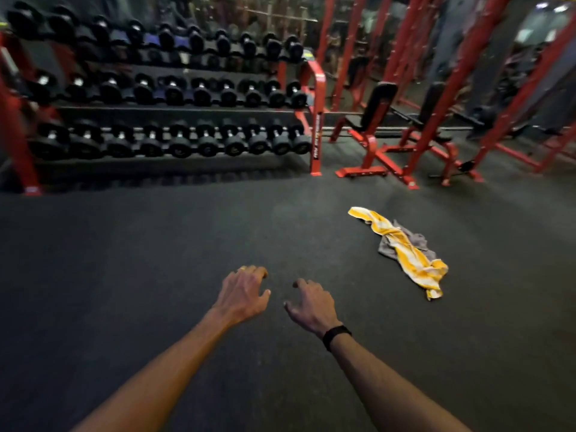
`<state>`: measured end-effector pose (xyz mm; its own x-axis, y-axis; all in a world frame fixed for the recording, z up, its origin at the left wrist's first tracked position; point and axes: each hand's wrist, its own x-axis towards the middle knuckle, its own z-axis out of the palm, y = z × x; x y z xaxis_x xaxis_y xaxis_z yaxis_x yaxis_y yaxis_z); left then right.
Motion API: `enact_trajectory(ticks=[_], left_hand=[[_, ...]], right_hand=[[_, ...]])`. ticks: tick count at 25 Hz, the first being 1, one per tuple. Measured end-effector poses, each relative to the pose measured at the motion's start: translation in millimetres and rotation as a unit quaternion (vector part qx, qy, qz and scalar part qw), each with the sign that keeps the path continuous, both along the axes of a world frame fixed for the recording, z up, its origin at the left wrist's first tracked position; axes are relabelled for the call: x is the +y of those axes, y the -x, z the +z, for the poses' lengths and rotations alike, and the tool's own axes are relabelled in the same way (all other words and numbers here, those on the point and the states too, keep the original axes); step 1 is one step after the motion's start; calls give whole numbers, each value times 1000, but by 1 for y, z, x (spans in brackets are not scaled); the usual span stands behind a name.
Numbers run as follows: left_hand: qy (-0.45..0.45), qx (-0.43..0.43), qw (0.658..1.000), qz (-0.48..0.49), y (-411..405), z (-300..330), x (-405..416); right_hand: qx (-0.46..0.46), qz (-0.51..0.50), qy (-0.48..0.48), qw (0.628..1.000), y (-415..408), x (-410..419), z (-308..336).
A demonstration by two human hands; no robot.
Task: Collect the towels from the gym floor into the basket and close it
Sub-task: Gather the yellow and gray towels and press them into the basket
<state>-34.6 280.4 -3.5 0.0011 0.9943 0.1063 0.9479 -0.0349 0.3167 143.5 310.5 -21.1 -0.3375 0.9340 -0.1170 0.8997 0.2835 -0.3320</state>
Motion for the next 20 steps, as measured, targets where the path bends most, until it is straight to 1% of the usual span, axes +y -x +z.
enact_trajectory(ticks=[4, 7, 9, 13, 17, 18, 20], left_hand=[[6, 1, 997, -79, -18, -4, 95], [31, -2, 988, -153, -64, -17, 161], [40, 3, 982, -183, -94, -23, 195], [51, 21, 967, -249, -166, -38, 302], [61, 23, 958, -281, -233, -29, 404], [53, 28, 956, -289, -250, -23, 432], [47, 10, 955, -292, -280, -15, 484]], right_hand=[[8, -89, 8, 996, -23, 59, -5], [20, -171, 17, 985, -65, 109, -14], [19, -206, 16, 978, -94, 139, -19], [29, -277, 1, 960, -171, 232, -28], [28, -313, -1, 949, -247, 316, -15], [18, -317, -10, 948, -266, 341, -8], [21, -323, -35, 946, -300, 389, 3]])
